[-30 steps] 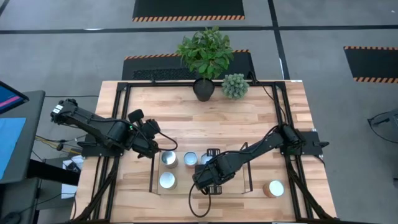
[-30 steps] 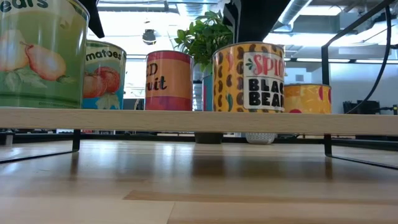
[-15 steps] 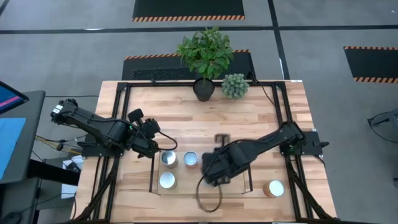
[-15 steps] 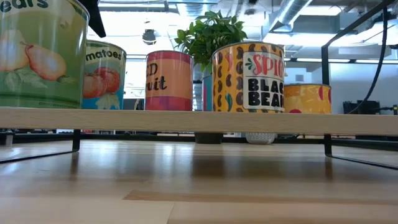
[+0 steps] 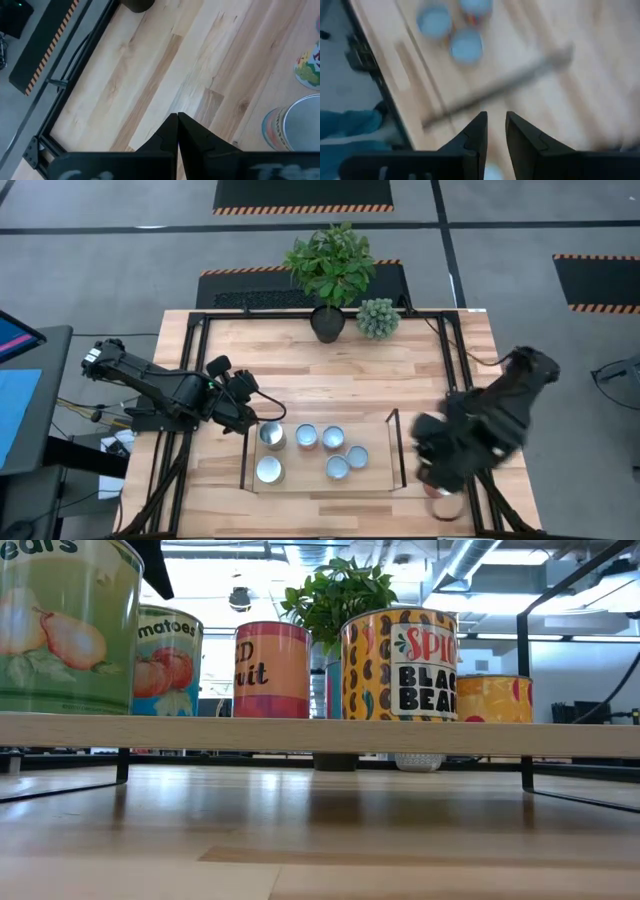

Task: Pick and place cans onto a shelf
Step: Put the orange bean can on the shelf aligned with the orange mix fruit can

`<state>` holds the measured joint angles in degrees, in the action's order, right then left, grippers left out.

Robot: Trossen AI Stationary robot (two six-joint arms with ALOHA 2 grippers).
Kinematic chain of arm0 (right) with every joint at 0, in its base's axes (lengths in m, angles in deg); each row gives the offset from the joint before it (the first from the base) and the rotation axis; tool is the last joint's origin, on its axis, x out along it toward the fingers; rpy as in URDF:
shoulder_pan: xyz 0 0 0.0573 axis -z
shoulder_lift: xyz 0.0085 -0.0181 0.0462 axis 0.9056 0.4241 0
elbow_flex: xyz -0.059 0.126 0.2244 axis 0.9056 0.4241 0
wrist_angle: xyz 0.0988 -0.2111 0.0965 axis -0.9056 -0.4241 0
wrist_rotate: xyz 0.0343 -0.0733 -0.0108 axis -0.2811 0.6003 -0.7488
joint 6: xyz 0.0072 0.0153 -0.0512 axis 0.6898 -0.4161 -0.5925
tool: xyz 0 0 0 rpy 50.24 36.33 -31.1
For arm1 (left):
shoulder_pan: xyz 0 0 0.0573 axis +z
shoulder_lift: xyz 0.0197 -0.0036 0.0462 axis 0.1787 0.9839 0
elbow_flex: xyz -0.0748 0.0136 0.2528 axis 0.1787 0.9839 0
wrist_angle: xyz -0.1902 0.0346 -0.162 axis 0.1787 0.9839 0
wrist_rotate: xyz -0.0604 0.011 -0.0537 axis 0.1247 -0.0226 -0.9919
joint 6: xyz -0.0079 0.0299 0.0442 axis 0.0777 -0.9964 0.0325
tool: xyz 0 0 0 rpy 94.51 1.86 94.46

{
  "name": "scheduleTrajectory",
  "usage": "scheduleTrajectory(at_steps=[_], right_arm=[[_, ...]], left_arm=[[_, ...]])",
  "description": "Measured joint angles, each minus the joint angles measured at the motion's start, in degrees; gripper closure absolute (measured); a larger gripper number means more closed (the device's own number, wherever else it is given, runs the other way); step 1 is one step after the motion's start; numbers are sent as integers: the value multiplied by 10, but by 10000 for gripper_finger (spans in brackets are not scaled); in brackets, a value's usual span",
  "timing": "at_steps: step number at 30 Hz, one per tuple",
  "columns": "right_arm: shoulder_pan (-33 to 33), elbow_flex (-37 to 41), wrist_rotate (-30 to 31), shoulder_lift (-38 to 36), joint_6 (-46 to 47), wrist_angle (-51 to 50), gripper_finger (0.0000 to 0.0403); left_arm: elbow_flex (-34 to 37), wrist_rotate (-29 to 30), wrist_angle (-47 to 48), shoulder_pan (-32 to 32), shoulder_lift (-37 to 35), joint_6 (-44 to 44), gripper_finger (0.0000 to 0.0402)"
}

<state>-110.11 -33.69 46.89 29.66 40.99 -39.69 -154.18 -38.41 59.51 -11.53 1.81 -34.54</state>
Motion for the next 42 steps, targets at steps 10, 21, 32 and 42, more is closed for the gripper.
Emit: scheduleTrajectory(at_steps=[10,21,32,42], right_arm=[[-221,231,-53,-51,460,17,310],[-255,330,-86,-24,539,138,254],[-247,388,-108,-24,542,168,190],[-243,398,-107,-26,525,209,243]], left_arm=[[0,1,-17,0,0,-2,401],[0,1,-33,0,0,-3,401],[0,1,-51,0,0,3,401],[0,1,-60,0,0,3,402]])
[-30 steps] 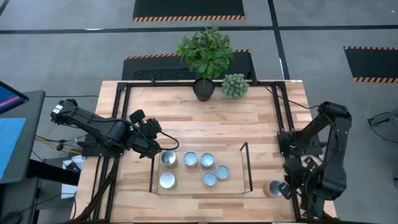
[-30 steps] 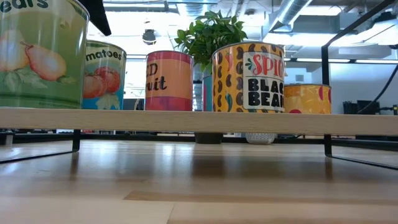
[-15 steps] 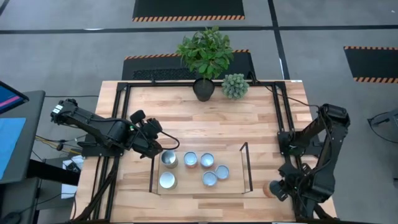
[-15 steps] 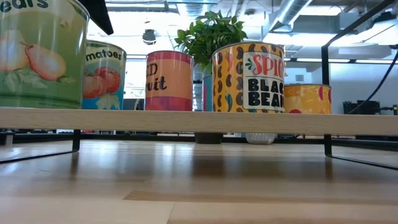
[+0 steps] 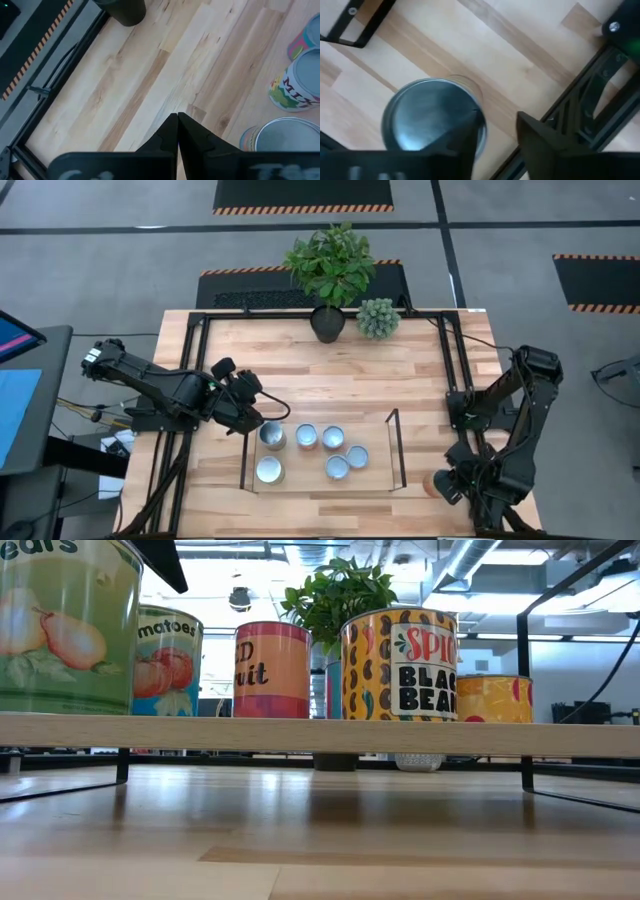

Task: Pick and place cans onto a shelf
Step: Put the orange bean can on the shelf aligned with the orange mix fruit can

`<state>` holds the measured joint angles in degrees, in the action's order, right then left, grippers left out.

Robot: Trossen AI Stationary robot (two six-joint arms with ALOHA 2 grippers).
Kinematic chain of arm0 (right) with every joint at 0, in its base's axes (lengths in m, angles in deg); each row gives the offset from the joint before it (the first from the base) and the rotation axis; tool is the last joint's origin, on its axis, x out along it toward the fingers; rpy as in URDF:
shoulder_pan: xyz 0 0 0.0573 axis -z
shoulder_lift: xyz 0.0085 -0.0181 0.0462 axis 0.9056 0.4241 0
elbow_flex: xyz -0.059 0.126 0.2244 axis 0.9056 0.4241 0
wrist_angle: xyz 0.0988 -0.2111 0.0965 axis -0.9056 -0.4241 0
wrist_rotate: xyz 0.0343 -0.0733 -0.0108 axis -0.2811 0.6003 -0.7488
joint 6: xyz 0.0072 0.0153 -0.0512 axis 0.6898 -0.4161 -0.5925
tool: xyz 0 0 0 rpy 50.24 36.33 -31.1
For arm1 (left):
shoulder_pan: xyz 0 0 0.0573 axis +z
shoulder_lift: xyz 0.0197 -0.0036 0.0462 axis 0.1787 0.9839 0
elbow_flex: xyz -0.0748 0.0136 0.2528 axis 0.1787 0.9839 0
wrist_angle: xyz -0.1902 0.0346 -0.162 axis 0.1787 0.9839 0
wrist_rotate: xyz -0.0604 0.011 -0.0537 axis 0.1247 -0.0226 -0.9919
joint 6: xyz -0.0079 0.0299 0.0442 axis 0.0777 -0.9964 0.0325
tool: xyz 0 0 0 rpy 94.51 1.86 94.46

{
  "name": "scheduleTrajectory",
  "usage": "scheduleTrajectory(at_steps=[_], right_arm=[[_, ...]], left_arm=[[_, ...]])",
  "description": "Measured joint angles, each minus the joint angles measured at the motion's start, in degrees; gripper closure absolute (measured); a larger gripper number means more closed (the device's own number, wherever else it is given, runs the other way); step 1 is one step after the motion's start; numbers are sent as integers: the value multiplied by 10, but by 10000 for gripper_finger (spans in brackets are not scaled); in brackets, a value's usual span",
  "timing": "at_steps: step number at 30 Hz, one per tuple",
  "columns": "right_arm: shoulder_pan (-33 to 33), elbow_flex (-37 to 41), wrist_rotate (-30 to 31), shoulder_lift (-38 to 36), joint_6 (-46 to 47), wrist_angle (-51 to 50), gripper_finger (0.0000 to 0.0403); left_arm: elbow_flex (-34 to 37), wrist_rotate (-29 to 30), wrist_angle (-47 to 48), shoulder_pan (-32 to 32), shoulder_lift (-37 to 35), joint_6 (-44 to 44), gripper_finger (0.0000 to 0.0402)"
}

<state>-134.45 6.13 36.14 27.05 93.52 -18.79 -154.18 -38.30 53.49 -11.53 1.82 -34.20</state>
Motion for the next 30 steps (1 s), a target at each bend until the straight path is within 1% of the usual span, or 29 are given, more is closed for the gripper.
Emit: scheduleTrajectory(at_steps=[2,5,6,9,11,14,17,18,19,22,23,27,30], right_arm=[[3,1,1,0,6,12,281],[11,0,12,0,21,36,367],[13,-4,28,1,22,42,383],[26,-27,75,2,20,16,395],[36,-59,96,-14,5,-29,398],[48,-121,99,-35,-14,-117,399],[58,-200,86,-49,-37,-205,399],[62,-223,84,-53,-53,-211,400],[70,-236,90,-64,-84,-210,400],[92,-272,114,-88,-124,-207,400],[105,-283,118,-95,-153,-208,401],[154,-334,100,-116,-256,-209,401],[185,-382,101,-128,-314,-208,402]], left_arm=[[0,0,0,0,0,0,402],[0,0,-1,0,0,0,401],[0,0,-1,0,0,0,401],[0,0,-1,0,0,0,401],[0,0,-1,0,0,0,402],[0,0,-1,0,0,0,402],[0,0,-1,0,0,0,401],[0,0,-1,0,0,0,401],[0,0,-1,0,0,0,401],[0,0,-1,0,0,-1,401],[0,0,-1,0,0,-5,401],[0,0,0,0,0,-28,402],[0,0,1,0,0,-38,402]])
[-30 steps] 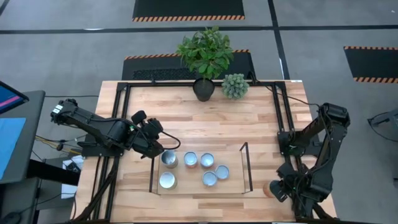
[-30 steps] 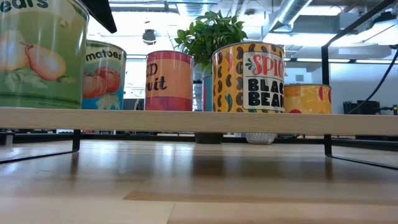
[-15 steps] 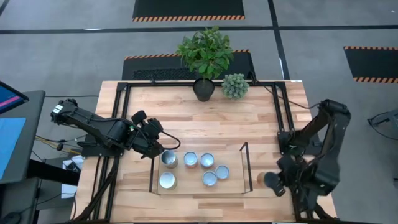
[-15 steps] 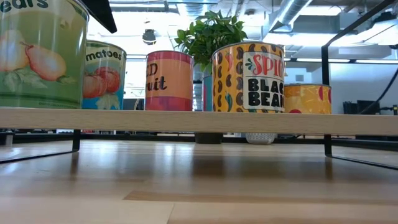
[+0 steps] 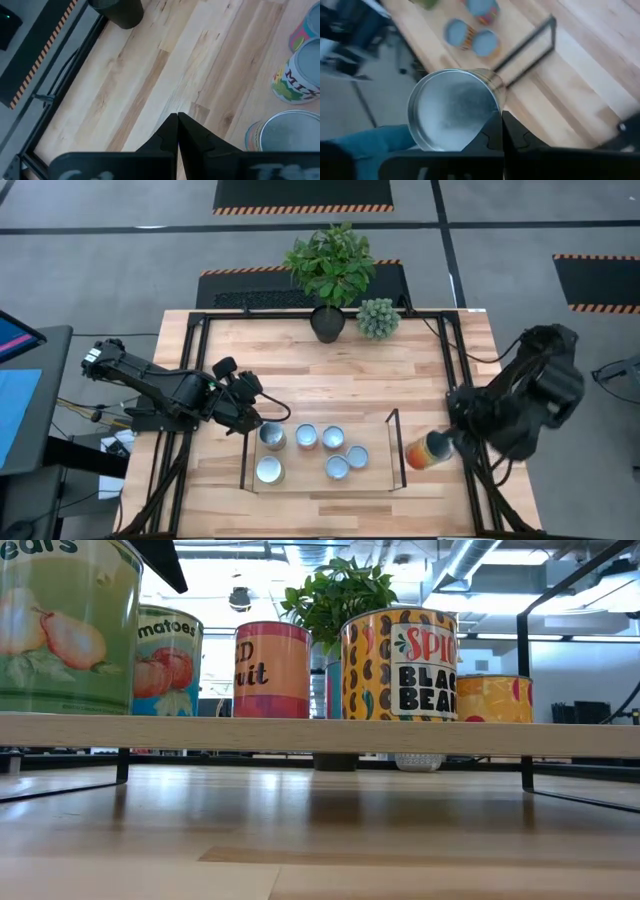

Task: Pick and place cans onto a shelf
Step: Put the orange bean can on the shelf aligned with the orange mix fruit can

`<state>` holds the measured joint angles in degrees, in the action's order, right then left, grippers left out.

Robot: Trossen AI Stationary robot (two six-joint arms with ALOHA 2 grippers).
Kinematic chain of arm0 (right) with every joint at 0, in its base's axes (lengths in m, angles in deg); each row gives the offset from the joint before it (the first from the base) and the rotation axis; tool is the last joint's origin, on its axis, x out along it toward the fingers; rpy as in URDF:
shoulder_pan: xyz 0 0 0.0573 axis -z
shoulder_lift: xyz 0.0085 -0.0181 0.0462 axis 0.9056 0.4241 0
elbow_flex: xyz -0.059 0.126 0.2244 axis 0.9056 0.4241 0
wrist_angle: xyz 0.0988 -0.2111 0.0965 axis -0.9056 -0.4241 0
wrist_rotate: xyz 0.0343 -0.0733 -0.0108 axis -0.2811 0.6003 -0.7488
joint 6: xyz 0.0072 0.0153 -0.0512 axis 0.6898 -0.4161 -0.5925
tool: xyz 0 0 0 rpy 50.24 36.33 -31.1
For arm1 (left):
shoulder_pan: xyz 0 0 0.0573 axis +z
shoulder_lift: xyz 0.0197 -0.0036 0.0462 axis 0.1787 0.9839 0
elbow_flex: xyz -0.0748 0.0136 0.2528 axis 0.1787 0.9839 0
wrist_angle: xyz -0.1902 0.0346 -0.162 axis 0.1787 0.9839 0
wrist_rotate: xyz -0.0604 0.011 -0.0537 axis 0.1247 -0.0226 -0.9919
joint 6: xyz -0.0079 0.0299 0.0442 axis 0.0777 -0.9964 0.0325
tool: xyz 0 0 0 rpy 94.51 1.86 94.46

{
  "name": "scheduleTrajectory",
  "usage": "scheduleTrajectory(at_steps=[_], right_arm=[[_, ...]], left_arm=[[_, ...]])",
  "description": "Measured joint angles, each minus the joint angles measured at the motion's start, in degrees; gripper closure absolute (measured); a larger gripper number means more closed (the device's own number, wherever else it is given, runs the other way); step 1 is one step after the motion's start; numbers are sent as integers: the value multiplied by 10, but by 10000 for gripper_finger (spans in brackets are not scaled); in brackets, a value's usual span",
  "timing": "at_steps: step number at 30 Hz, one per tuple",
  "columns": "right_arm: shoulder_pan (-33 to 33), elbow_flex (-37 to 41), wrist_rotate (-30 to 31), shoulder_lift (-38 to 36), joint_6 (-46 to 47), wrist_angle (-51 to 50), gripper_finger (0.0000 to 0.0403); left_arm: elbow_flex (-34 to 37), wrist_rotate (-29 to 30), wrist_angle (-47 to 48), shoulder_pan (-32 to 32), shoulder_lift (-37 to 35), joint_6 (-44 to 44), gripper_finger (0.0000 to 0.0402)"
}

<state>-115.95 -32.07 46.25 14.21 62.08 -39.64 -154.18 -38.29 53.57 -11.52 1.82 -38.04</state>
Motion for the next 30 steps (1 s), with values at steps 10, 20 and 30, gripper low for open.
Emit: scheduleTrajectory(at_steps=[10,20,30], right_arm=[[174,-48,12,35,-288,132,402],[284,-48,-75,198,-612,398,403],[290,-109,-115,356,-682,406,403]], left_arm=[[0,0,0,0,0,-8,402],[0,0,1,0,0,-48,401],[0,0,19,0,0,-48,401]])
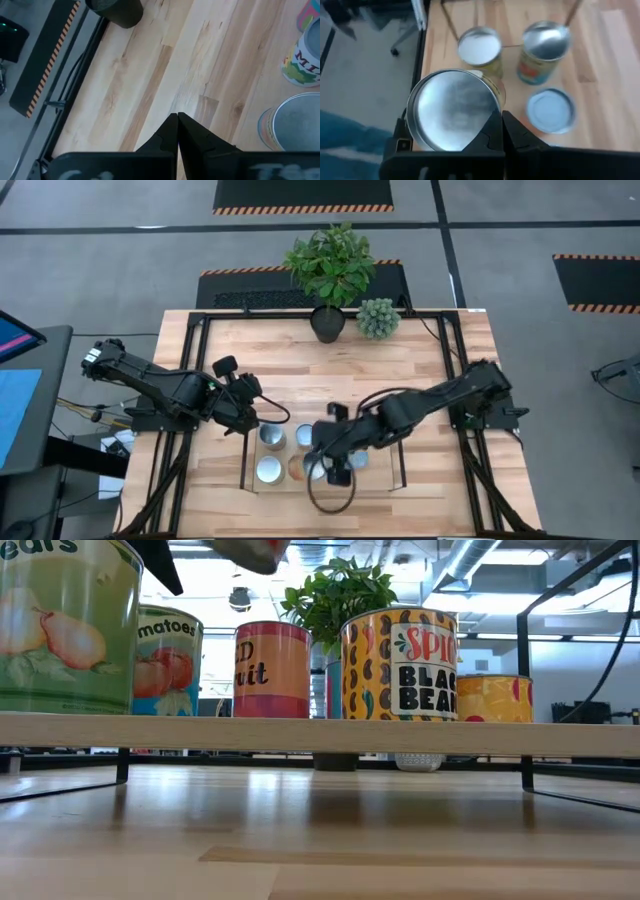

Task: Pick and place cans onto a shelf
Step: Put the orange bean can on the shelf aligned with the orange mix fruit can

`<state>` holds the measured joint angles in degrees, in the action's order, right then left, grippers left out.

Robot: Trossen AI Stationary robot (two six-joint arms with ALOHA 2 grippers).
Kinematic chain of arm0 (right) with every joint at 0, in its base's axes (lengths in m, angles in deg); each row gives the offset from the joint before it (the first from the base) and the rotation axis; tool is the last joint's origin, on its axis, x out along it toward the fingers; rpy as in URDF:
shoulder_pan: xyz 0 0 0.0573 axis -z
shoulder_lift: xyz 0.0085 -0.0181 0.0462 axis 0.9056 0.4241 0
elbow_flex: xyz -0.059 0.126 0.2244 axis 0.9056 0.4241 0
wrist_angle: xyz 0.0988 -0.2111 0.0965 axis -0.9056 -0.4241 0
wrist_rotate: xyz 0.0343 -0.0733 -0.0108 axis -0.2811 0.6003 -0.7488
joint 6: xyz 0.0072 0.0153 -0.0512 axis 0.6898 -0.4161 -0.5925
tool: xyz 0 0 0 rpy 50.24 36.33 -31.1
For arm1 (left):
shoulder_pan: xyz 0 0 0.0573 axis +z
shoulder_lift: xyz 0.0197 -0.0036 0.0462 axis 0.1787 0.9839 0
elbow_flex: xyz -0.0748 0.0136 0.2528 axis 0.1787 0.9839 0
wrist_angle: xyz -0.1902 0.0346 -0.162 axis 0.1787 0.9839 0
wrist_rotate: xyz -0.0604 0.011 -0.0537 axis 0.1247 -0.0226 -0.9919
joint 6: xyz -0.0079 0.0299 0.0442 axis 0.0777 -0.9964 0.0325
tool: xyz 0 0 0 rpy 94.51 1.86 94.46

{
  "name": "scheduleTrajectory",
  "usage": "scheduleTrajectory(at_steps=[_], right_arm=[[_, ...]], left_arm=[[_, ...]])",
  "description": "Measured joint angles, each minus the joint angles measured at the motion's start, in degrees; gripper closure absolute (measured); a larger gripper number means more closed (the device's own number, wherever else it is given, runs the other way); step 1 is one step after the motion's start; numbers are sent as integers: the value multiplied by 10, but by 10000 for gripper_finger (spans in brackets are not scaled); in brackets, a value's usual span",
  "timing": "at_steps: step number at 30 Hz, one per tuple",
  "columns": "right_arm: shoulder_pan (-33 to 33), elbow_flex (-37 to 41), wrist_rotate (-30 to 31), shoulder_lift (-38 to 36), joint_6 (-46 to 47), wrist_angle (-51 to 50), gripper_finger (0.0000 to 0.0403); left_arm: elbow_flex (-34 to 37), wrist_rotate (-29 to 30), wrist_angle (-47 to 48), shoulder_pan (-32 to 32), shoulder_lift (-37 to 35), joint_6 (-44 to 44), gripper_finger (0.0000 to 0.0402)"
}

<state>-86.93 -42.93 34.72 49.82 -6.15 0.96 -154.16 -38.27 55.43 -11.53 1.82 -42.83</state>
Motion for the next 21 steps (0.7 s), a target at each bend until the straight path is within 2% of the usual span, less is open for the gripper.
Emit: scheduleTrajectory(at_steps=[7,15,21], right_arm=[[-8,-52,-11,73,-19,-21,403],[-4,-48,-9,109,-2,-72,403],[-9,-48,-17,115,15,-56,403]], left_arm=[[0,0,-1,0,0,1,402],[0,0,-4,0,0,10,402],[0,0,-4,0,0,16,401]])
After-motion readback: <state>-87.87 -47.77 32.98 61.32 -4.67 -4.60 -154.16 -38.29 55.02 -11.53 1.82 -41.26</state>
